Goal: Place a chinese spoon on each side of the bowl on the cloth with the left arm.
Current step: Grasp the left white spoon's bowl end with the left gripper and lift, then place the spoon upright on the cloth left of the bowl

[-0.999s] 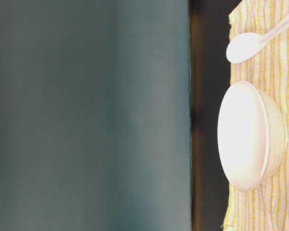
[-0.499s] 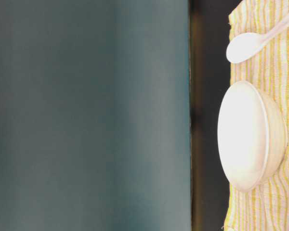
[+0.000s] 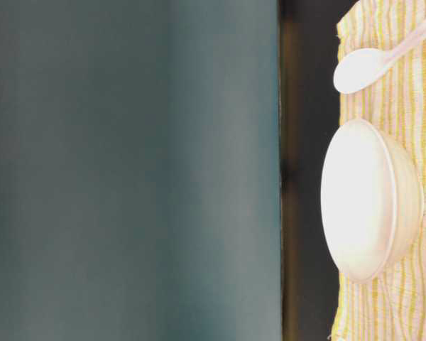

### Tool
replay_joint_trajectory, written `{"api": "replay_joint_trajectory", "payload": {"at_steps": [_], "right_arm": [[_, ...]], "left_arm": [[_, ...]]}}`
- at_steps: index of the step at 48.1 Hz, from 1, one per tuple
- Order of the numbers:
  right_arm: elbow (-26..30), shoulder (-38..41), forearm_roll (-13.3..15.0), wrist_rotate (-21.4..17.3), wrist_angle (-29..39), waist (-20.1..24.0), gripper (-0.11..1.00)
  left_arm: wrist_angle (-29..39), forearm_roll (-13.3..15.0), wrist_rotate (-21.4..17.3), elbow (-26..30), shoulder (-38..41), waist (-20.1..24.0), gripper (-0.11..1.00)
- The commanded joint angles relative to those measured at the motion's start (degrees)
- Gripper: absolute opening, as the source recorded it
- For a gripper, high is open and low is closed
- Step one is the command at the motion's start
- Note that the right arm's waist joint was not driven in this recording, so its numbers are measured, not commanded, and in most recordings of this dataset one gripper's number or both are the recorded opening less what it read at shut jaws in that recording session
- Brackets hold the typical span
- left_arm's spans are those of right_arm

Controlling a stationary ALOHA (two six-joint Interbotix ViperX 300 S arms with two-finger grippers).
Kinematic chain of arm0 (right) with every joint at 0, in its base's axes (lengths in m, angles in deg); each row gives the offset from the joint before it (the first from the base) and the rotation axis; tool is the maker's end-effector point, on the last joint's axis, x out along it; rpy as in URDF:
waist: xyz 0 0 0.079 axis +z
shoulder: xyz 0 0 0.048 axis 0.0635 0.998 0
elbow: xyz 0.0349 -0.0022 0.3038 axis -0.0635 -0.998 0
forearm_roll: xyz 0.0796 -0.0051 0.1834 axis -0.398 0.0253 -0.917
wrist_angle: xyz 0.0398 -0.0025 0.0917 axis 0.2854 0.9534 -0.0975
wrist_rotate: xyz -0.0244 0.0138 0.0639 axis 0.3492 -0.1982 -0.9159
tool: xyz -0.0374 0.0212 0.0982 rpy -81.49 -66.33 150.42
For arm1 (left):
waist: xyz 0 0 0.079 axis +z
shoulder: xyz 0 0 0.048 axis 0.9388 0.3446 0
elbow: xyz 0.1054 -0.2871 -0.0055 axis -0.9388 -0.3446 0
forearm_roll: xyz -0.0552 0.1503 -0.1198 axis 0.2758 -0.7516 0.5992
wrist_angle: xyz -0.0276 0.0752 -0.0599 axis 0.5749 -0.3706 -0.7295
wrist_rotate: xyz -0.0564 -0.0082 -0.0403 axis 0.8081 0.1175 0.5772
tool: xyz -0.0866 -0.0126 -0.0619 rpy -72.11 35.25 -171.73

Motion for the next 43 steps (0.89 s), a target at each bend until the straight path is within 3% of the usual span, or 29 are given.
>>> {"api": "replay_joint_trajectory", "payload": {"at_steps": [1,5,11,19,24,31,43], "right_arm": [[0.35,0.26,-0.09,-0.44,-0.44,0.00,0.00],[0.35,0.26,-0.09,-0.44,-0.44,0.00,0.00],[0.35,0.35,-0.09,-0.44,-0.53,0.00,0.00],[0.26,0.44,-0.09,-0.44,-0.53,0.00,0.00],[0.18,0.35,-0.09,-0.44,-0.53,0.00,0.00],[0.18,0.44,-0.09,-0.44,-0.53,0.00,0.00],[0.18,0.44,-0.09,-0.44,-0.62,0.00,0.00]], "left_arm": [[4.31,-0.18,-1.67,2.20,-4.04,1.32,0.09],[9.93,-0.18,-4.31,4.04,-8.35,3.34,0.07],[19.16,-0.18,-11.25,7.21,-15.12,9.05,0.07],[20.04,-0.18,-19.86,8.00,-18.54,19.07,0.07],[20.21,-0.18,-24.96,8.70,-17.14,25.31,0.07],[22.85,-0.18,-30.50,10.63,-14.06,30.50,0.07],[24.17,-0.18,-35.24,14.33,-6.77,32.87,0.07]]}}
